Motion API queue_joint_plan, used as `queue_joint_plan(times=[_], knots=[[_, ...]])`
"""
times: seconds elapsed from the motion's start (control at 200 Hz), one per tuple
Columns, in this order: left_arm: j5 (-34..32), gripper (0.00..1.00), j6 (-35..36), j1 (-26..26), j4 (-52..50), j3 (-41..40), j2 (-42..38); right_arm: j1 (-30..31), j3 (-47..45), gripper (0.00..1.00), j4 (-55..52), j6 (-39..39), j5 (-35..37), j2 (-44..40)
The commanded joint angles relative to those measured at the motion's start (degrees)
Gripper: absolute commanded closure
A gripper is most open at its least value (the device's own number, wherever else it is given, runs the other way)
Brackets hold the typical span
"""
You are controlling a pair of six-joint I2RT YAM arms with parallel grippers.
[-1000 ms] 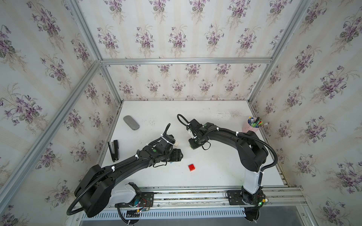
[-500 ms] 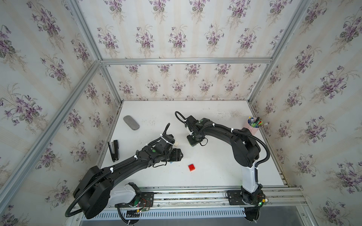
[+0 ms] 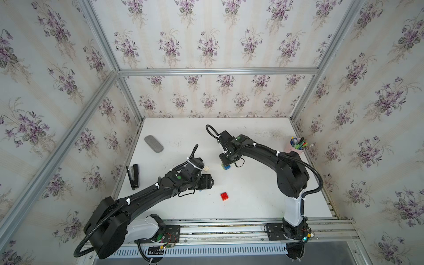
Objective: Assemble the letter y with lego
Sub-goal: Assemble the lego brick with the lego brick, then move the lego brick at the center of the board.
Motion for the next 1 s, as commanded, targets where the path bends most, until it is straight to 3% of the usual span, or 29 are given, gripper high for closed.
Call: queue_joint_plan(times=[0.0,0.215,0.465,0.74,0.999], knots=[[-2.2,0.27,-1.6,0.1,-3.4,-0.7,-2.0,0.0,-3.6,0.48,1.9,2.3,0.6,-4.9],[-5.7,0.26,-6.3,0.1,-8.7,-4.0,-3.6,0.0,-18.1,0.46,9.4,8.0,-0.8,-18.8],[-8.5,0.24,-7.7,-0.1,-5.3,-4.6,-0.5,0.0,-34.0,0.42,17.1,13.7,-1.7,-33.8],[-6.6,0.23,-5.2,-0.1,3.7,-1.0,8.4,0.1,-39.1,0.42,18.2,15.3,-1.3,-38.0],[-6.0,0.23,-3.5,-0.2,5.8,2.9,16.0,0.0,-40.1,0.43,19.3,15.4,-1.5,-37.5]])
